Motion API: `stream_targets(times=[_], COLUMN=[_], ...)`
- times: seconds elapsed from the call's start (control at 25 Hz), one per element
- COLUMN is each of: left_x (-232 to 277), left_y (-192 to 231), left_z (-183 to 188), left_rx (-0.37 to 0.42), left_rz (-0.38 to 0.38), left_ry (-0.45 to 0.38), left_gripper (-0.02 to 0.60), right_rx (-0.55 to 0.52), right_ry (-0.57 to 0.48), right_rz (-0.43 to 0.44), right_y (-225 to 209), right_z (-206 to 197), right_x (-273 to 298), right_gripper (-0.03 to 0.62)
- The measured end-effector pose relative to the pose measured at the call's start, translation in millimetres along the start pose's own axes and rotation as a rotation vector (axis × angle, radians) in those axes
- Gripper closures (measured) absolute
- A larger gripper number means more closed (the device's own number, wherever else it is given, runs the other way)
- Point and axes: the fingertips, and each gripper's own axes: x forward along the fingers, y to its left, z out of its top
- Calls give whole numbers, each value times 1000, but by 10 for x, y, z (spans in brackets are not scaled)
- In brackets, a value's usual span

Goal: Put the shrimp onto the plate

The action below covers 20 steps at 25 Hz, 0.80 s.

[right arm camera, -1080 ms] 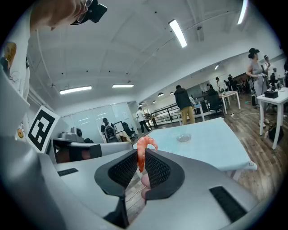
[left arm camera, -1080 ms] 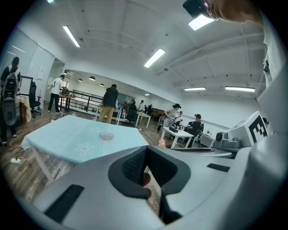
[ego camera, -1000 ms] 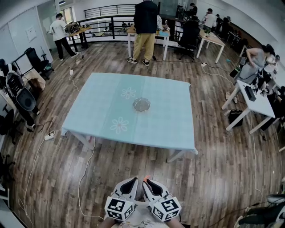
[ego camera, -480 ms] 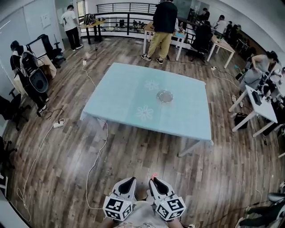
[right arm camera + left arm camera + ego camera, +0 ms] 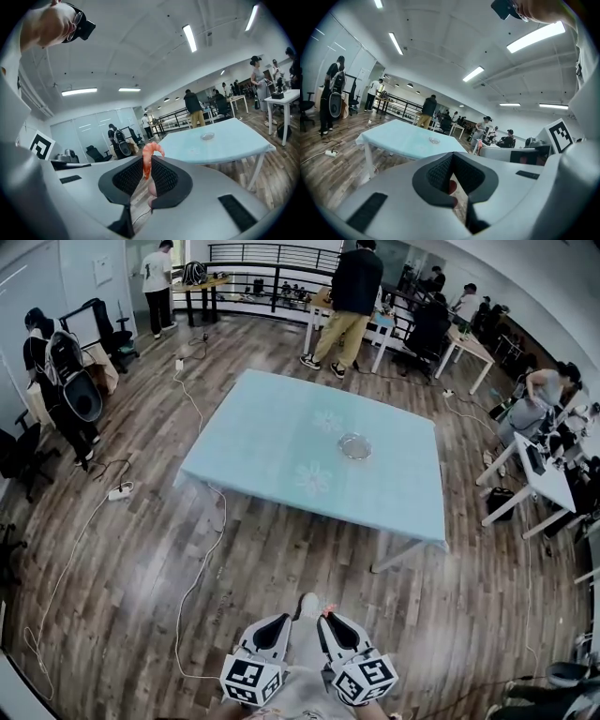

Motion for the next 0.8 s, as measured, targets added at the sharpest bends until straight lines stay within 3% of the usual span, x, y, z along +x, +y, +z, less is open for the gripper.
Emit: stream_targets(times=[0.36,0.8], left_x=[483,1857], left_y=[402,590], left_z=[124,847], left_rx=[23,136], left_rz=[-22,-139], left_ry=[51,98], left_gripper=[574,574], right_rx=[23,91], right_ry=[-15,-95], right_rz=[-20,-74], right_y=[-239,-1164], right_z=[63,791], right_x=[574,1371], right_gripper=[523,523])
